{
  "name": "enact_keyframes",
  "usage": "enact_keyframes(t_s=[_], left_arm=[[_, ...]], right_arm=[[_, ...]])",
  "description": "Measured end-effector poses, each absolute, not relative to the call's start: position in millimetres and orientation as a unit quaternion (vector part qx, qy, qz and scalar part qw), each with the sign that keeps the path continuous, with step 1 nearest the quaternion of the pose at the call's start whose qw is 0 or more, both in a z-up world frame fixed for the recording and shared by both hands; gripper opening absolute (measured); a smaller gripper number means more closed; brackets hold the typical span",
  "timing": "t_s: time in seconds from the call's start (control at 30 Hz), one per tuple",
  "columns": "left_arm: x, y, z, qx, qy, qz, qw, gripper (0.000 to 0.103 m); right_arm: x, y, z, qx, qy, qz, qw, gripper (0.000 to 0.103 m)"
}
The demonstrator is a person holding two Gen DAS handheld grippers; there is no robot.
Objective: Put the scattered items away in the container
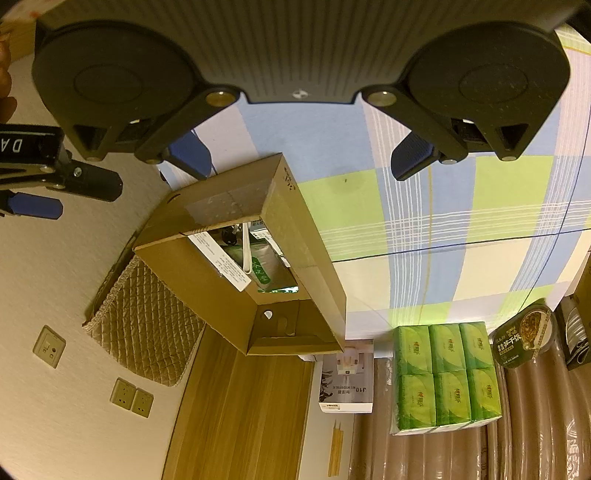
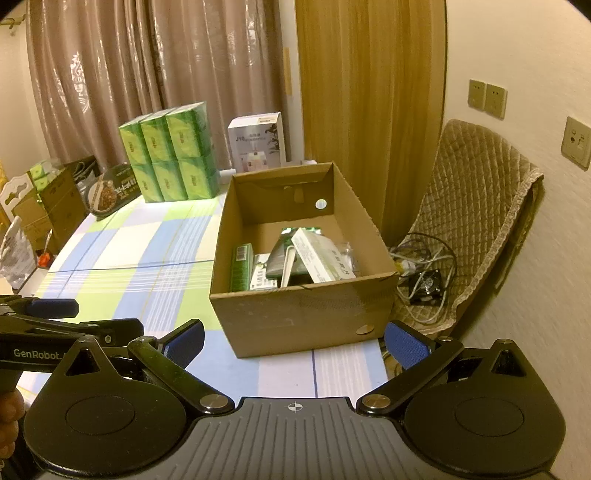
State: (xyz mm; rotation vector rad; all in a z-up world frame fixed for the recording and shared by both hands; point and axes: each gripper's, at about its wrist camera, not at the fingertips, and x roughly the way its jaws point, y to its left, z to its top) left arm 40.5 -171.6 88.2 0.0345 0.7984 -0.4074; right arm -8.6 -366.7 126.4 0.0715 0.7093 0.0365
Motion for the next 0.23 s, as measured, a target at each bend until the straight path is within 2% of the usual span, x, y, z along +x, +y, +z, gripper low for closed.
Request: enact_keyframes(t_s=[0.23], left_arm=[[39.9,-173.0,84.8,0.027,0.385,-0.197,0.901,0.102]], right_arm=[[-7.6,-361.5,125.6,0.035,0.35,0.019,0.936,0.101]])
